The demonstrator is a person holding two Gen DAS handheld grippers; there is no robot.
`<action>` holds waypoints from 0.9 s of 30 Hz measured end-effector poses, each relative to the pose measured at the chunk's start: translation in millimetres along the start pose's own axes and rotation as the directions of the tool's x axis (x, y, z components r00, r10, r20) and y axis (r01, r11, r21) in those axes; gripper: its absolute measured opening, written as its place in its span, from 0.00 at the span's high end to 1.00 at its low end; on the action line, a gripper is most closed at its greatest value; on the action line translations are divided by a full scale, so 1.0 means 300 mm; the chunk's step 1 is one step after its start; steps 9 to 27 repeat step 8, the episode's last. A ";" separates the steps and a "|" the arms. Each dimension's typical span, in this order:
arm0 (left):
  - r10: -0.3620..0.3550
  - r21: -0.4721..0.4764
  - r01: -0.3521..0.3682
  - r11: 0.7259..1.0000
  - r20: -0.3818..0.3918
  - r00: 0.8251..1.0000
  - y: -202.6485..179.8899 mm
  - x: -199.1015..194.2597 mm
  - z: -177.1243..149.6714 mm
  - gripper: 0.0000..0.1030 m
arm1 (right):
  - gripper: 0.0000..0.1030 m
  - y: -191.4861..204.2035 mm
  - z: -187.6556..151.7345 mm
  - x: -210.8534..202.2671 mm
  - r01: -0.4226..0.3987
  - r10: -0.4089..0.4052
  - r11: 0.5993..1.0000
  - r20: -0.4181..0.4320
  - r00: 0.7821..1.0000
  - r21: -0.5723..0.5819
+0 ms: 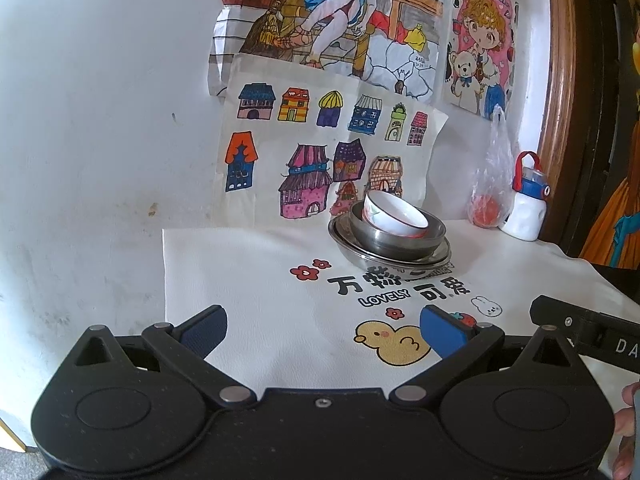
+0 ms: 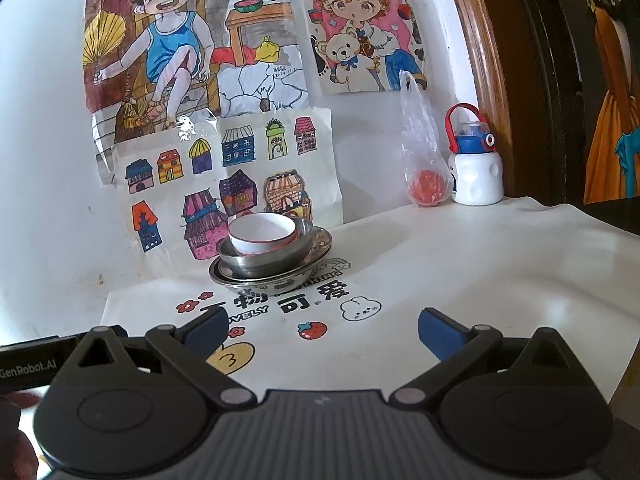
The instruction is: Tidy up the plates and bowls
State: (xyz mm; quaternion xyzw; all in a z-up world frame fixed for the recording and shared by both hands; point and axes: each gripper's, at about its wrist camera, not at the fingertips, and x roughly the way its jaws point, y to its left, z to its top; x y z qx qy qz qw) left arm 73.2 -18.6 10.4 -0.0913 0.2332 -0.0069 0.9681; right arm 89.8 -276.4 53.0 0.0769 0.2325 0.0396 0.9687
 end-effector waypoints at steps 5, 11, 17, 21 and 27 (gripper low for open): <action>0.003 -0.012 -0.003 1.000 -0.019 1.000 0.005 0.009 -0.001 0.01 | 0.00 0.002 -0.005 0.003 0.000 0.000 1.000 -0.002 1.000 0.002; -0.001 -0.027 0.000 1.000 -0.025 1.000 0.013 0.014 -0.006 0.01 | 0.00 0.002 -0.005 0.003 0.000 0.000 1.000 -0.003 1.000 0.001; -0.001 -0.027 0.000 1.000 -0.025 1.000 0.013 0.014 -0.006 0.01 | 0.00 0.002 -0.005 0.003 0.000 0.000 1.000 -0.003 1.000 0.001; -0.001 -0.027 0.000 1.000 -0.025 1.000 0.013 0.014 -0.006 0.01 | 0.00 0.002 -0.005 0.003 0.000 0.000 1.000 -0.003 1.000 0.001; -0.001 -0.027 0.000 1.000 -0.025 1.000 0.013 0.014 -0.006 0.01 | 0.00 0.002 -0.005 0.003 0.000 0.000 1.000 -0.003 1.000 0.001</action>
